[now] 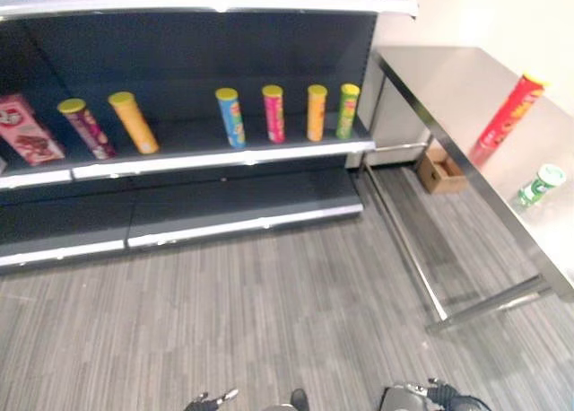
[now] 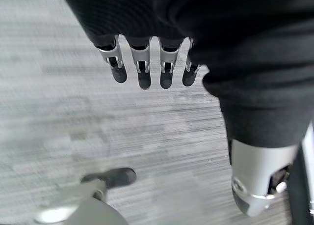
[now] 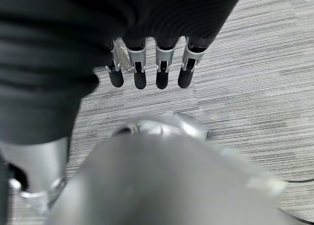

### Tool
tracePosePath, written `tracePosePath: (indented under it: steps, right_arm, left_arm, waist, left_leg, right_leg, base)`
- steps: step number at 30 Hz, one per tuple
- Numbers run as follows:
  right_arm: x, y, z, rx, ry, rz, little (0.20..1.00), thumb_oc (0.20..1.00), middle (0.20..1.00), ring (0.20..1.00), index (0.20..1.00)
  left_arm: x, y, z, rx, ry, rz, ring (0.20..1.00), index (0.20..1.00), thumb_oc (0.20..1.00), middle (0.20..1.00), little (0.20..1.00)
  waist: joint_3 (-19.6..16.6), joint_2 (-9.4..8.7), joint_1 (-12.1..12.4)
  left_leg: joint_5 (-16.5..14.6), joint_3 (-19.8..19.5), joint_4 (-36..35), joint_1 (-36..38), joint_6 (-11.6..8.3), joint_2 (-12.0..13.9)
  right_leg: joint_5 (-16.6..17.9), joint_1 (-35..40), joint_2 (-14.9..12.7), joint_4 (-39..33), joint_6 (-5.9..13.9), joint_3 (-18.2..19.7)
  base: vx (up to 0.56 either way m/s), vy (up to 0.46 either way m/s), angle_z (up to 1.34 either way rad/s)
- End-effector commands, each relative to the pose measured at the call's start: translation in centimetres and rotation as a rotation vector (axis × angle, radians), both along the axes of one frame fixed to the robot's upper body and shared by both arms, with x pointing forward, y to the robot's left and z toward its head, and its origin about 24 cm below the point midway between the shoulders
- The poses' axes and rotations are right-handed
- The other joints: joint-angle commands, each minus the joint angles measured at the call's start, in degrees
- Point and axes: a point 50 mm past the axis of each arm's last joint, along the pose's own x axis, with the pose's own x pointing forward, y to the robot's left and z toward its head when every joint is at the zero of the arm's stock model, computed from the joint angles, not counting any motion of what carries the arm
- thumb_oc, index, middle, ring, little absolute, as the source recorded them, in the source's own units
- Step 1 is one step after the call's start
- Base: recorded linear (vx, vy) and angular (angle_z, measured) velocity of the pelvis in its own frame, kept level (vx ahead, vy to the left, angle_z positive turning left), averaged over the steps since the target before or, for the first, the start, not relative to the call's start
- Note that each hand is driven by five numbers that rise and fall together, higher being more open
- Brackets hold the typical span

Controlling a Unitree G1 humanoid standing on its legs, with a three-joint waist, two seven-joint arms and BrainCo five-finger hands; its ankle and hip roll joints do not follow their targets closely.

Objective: Put the goods on the table back onto the shelves and tidy them up.

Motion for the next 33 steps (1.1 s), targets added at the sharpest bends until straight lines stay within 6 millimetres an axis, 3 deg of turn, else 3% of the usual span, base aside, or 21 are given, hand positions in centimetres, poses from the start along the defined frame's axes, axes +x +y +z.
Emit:
tracePosePath:
  steps: [1,4,6,7,8,10,11,13,15,16,18,19,20,21,22,23,24,26,27,28,33]
  right_arm:
    - [1.8,-1.8,0.9,-0.054,-0.038,-0.039,1.000,1.000,1.000,1.000,1.000]
    - [1.3,-2.2,0.8,-0.055,-0.040,-0.061,1.000,1.000,1.000,1.000,1.000]
    - [1.2,-2.2,0.8,-0.056,-0.040,-0.061,1.000,1.000,1.000,1.000,1.000]
    - [0.1,-2.9,0.7,-0.061,-0.018,-0.117,1.000,1.000,1.000,1.000,1.000]
    - [0.1,-3.0,0.7,-0.061,-0.017,-0.118,1.000,1.000,1.000,1.000,1.000]
    - [-0.7,-3.3,0.5,-0.061,-0.004,-0.153,1.000,1.000,1.000,1.000,1.000]
    - [-1.8,-3.6,0.3,-0.065,0.024,-0.167,1.000,1.000,1.000,1.000,1.000]
    - [-2.0,-3.8,0.3,-0.068,0.032,-0.174,1.000,1.000,1.000,1.000,1.000]
    - [-2.5,-4.0,0.3,-0.066,0.041,-0.195,1.000,1.000,1.000,1.000,1.000]
    - [-2.5,-4.0,0.3,-0.065,0.041,-0.195,1.000,1.000,1.000,1.000,1.000]
    - [-2.5,-4.3,0.3,-0.082,0.052,-0.205,1.000,1.000,1.000,1.000,1.000]
    - [-2.4,-4.3,0.3,-0.083,0.052,-0.210,1.000,1.000,1.000,1.000,1.000]
    - [-2.5,-4.2,0.3,-0.082,0.055,-0.212,1.000,1.000,1.000,1.000,1.000]
    - [-2.5,-4.2,0.3,-0.081,0.055,-0.212,1.000,1.000,1.000,1.000,1.000]
    - [-2.7,-4.2,0.2,-0.083,0.064,-0.210,1.000,1.000,1.000,1.000,1.000]
    - [-2.7,-4.2,0.2,-0.083,0.064,-0.210,1.000,1.000,1.000,1.000,1.000]
    - [-2.9,-4.4,0.2,-0.095,0.078,-0.206,1.000,1.000,1.000,1.000,1.000]
    - [-2.9,-4.3,0.2,-0.095,0.078,-0.206,1.000,1.000,1.000,1.000,1.000]
    - [-2.9,-4.5,0.3,-0.108,0.077,-0.195,1.000,1.000,1.000,1.000,1.000]
    - [-3.1,-4.8,0.3,-0.119,0.085,-0.194,1.000,1.000,1.000,1.000,1.000]
    - [-3.7,-4.7,0.2,-0.105,0.094,-0.191,1.000,1.000,1.000,1.000,1.000]
  left_arm:
    - [1.9,0.8,0.6,0.032,-0.032,-0.059,1.000,1.000,1.000,1.000,1.000]
    - [1.7,0.6,0.5,0.031,-0.016,-0.085,1.000,1.000,1.000,1.000,1.000]
    - [1.7,0.6,0.4,0.031,-0.016,-0.085,1.000,1.000,1.000,1.000,1.000]
    - [1.3,0.3,0.3,0.021,0.002,-0.107,1.000,1.000,1.000,1.000,1.000]
    - [1.2,0.2,0.2,0.020,0.003,-0.107,1.000,1.000,1.000,1.000,1.000]
    - [1.1,0.0,0.2,0.013,0.005,-0.117,1.000,1.000,1.000,1.000,1.000]
    - [1.1,-0.2,0.1,0.006,0.001,-0.128,1.000,1.000,1.000,1.000,1.000]
    - [1.4,-0.2,0.2,0.007,-0.005,-0.132,1.000,1.000,1.000,1.000,1.000]
    - [2.2,-0.2,0.5,0.007,-0.037,-0.136,1.000,1.000,1.000,1.000,1.000]
    - [2.3,-0.1,0.5,0.008,-0.038,-0.136,1.000,1.000,1.000,1.000,1.000]
    - [3.1,-0.1,0.7,0.011,-0.070,-0.116,1.000,1.000,1.000,1.000,1.000]
    - [3.2,-0.2,0.7,0.012,-0.072,-0.114,1.000,1.000,1.000,1.000,1.000]
    - [3.2,-0.3,0.7,0.007,-0.069,-0.113,1.000,1.000,1.000,1.000,1.000]
    - [3.2,-0.3,0.7,0.008,-0.069,-0.113,1.000,1.000,1.000,1.000,1.000]
    - [2.9,-0.3,0.6,0.006,-0.060,-0.109,1.000,1.000,1.000,1.000,1.000]
    - [2.9,-0.3,0.6,0.006,-0.060,-0.109,1.000,1.000,1.000,1.000,1.000]
    - [2.7,-0.4,0.5,0.011,-0.051,-0.106,1.000,1.000,1.000,1.000,1.000]
    - [2.7,-0.4,0.5,0.012,-0.051,-0.106,1.000,1.000,1.000,1.000,1.000]
    - [2.6,-0.8,0.3,0.003,-0.053,-0.097,1.000,1.000,1.000,1.000,1.000]
    - [2.4,-1.0,0.2,0.002,-0.035,-0.109,1.000,1.000,1.000,1.000,1.000]
    - [1.9,-1.4,-0.1,-0.019,-0.032,-0.105,1.000,1.000,1.000,1.000,1.000]
  waist:
    - [4.5,-0.80,-1.3]
    - [3.5,-2.02,-2.1]
    - [3.6,-1.96,-2.1]
    - [1.9,-1.76,-3.3]
    - [2.0,-1.55,-3.4]
    - [0.6,-0.98,-4.5]
    - [-0.1,-0.19,-4.9]
    - [-0.3,-0.38,-5.0]
    - [0.1,-0.52,-5.0]
    - [-0.1,-0.89,-5.3]
    - [1.9,-2.30,-4.2]
    - [2.3,-2.60,-4.1]
    - [2.9,-2.44,-3.5]
    - [2.8,-2.77,-3.6]
    - [3.0,-2.70,-3.0]
    - [3.1,-2.73,-2.9]
    - [3.1,-2.16,-2.2]
    - [2.9,-2.38,-2.2]
    - [2.6,0.06,-0.7]
    - [2.7,0.70,-0.7]
    - [1.3,2.29,-0.9]
  left_leg:
    - [-1.3,-8.5,0.3,1.9,-4.42,4.4]
    - [-4.7,-8.0,0.3,5.6,-5.21,3.9]
    - [-4.7,-8.0,0.3,5.7,-5.22,3.9]
    - [-7.0,-8.5,0.9,8.3,-5.45,4.5]
    - [-7.1,-8.6,1.0,8.5,-5.50,4.7]
    - [-8.7,-8.1,2.2,9.9,-6.75,6.5]
    - [-8.8,-7.2,7.5,8.7,-8.05,8.5]
    - [-7.2,-7.2,11.3,6.9,-8.96,8.7]
    - [-2.4,-6.6,27.2,1.2,-11.84,11.0]
    - [-2.0,-6.9,27.1,0.7,-11.72,10.5]
    - [2.6,-8.3,39.2,-5.9,-12.10,10.8]
    - [2.3,-7.7,39.9,-8.0,-11.67,11.6]
    - [0.9,-6.7,39.3,-9.3,-11.18,13.2]
    - [1.3,-6.7,39.0,-9.4,-11.05,12.8]
    - [-1.5,-5.5,31.9,-10.2,-9.93,14.7]
    - [-1.5,-5.3,31.7,-10.0,-9.92,14.7]
    - [-0.5,-7.0,21.2,-11.1,-9.93,15.0]
    - [0.0,-6.9,20.7,-11.1,-9.86,14.7]
    - [6.0,-14.3,8.7,-11.4,-11.74,15.6]
    - [7.7,-15.0,7.4,-11.6,-12.25,16.2]
    - [5.6,-15.1,3.7,-7.8,-11.85,14.9]
  right_leg:
    - [7.5,3.2,3.0,-16.7,0.20,-2.9]
    - [9.5,3.1,2.4,-17.4,0.75,-5.5]
    - [9.5,3.3,2.4,-17.4,0.76,-5.6]
    - [10.4,5.1,2.9,-17.1,0.08,-6.4]
    - [10.3,5.4,3.0,-17.1,0.08,-6.6]
    - [9.6,6.2,4.0,-16.6,-0.47,-7.6]
    - [7.7,8.1,6.2,-17.1,-1.77,-7.7]
    - [6.9,8.8,6.6,-17.4,-2.51,-7.9]
    - [3.5,11.6,8.9,-17.4,-5.47,-7.1]
    - [3.6,11.3,8.5,-17.4,-5.44,-7.3]
    - [1.1,13.7,9.0,-17.4,-7.69,-6.1]
    - [0.7,14.2,9.1,-17.4,-7.87,-6.0]
    - [0.2,15.0,9.7,-17.4,-7.78,-5.3]
    - [0.3,14.8,9.3,-17.4,-7.72,-5.3]
    - [-0.3,15.7,9.3,-17.4,-6.72,-3.8]
    - [-0.3,15.8,9.2,-17.4,-6.70,-3.7]
    - [-1.0,16.1,9.0,-17.4,-5.72,-1.6]
    - [-1.0,15.9,8.7,-17.4,-5.69,-1.6]
    - [-2.2,17.5,9.8,-17.4,-5.18,1.3]
    - [-2.5,18.4,9.6,-17.4,-5.29,1.5]
    - [-2.2,19.0,8.4,-17.4,-4.00,3.7]
  base:
    - [0.32,-0.002,0.04]
    - [0.45,-0.009,0.10]
    - [0.28,-0.011,-0.11]
    - [0.39,-0.017,0.11]
    - [0.59,-0.055,0.17]
    - [0.34,-0.090,0.29]
    - [0.28,-0.133,0.23]
    - [0.18,-0.112,-0.19]
    - [0.16,-0.116,-0.53]
    - [0.11,-0.095,-0.37]
    - [0.10,-0.060,-0.25]
    - [0.10,0.003,-0.20]
    - [0.05,0.029,-0.18]
    - [0.15,0.131,-0.20]
    - [0.12,0.112,-0.42]
    - [0.22,0.307,-0.55]
    - [0.10,0.197,-0.59]
    - [0.14,0.236,-0.57]
    - [0.24,0.372,-0.56]
    - [0.27,0.433,-0.44]
    - [0.08,0.228,-0.78]
